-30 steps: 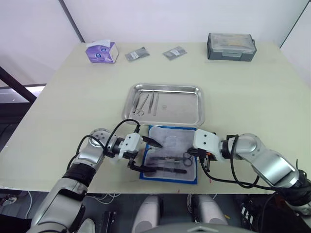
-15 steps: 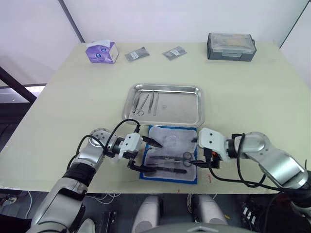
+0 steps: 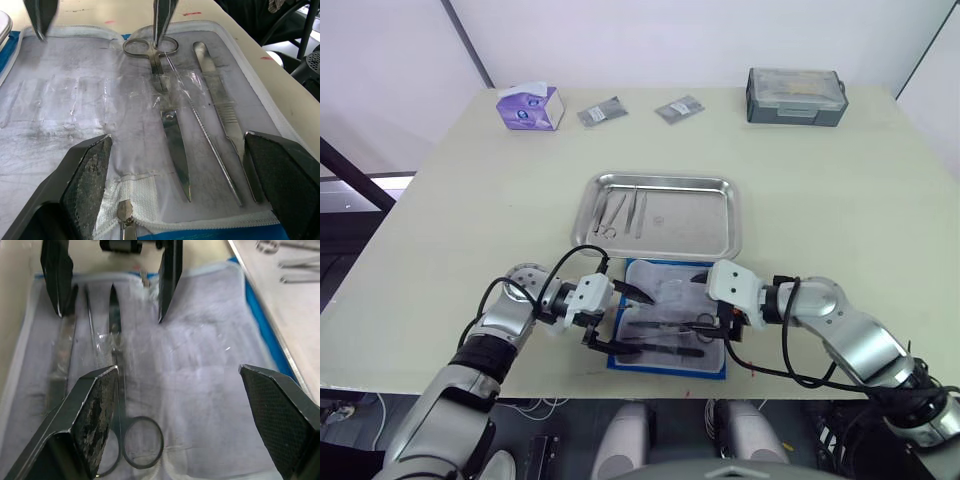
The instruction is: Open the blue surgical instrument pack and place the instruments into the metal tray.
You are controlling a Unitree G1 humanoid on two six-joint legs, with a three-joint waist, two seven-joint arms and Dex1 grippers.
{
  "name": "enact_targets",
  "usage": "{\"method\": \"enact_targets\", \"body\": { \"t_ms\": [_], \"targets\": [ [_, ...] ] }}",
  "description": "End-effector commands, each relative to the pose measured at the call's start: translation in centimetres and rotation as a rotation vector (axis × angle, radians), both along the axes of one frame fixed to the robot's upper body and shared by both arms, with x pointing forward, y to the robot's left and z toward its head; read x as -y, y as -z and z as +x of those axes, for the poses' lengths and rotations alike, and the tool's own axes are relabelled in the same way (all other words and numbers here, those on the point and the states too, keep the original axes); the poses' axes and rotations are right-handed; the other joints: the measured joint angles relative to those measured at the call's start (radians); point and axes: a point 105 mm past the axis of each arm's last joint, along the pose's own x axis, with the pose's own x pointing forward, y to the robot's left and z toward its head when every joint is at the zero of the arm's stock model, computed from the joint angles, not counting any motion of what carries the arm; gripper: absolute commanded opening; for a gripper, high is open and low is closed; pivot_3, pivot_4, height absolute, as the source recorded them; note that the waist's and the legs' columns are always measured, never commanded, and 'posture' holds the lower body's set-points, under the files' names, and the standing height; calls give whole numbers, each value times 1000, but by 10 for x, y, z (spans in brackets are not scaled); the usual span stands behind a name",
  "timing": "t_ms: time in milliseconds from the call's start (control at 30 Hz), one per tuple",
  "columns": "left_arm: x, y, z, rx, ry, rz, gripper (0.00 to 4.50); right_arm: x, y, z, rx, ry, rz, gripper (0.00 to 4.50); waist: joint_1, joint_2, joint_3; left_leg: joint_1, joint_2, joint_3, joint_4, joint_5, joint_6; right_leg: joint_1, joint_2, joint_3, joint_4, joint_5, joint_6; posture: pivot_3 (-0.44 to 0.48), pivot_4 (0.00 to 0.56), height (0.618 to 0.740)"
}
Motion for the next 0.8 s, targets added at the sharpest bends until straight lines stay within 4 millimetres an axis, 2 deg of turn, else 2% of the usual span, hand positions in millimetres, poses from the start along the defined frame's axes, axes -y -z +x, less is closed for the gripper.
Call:
{"method": "enact_targets", "body": {
  "t_ms": [33, 567, 633, 700, 733, 800],
  "targets": [
    [-12, 30, -17, -126, 20, 112, 4500, -4, -1, -1, 43, -26, -2, 4050, 0, 0, 0, 0, 0, 0, 0, 0, 0, 0, 0, 0, 0, 0, 0, 0, 150, 734],
    [-13, 31, -17, -130, 17, 113, 4500, 1, 16, -10, -11, -51, -63, 4050, 0, 0, 0, 1, 0, 0, 0, 0, 0, 0, 0, 0, 0, 0, 0, 0, 150, 734],
    [-13, 31, -17, -130, 17, 114, 4500, 2, 20, -10, -21, -48, -70, 3472, 0, -1, -1, 1, 0, 0, 0, 0, 0, 0, 0, 0, 0, 0, 0, 0, 150, 734],
    [-14, 31, -17, -129, 17, 115, 4500, 4, 22, -11, -30, -48, -77, 3082, 0, -1, -1, 1, 0, 0, 0, 0, 0, 0, 0, 0, 0, 0, 0, 0, 150, 734],
    [-14, 31, -17, -129, 17, 115, 4500, 4, 23, -11, -34, -48, -79, 2361, -1, -1, -2, 1, 0, 0, 0, 0, 0, 0, 0, 0, 0, 0, 0, 0, 150, 734],
    [-14, 31, -17, -129, 17, 116, 4500, 5, 25, -12, -47, -50, -85, 1923, 0, -1, -2, 1, 0, 0, 0, 0, 0, 1, 0, 0, 0, 0, 0, 0, 150, 734]
  ]
}}
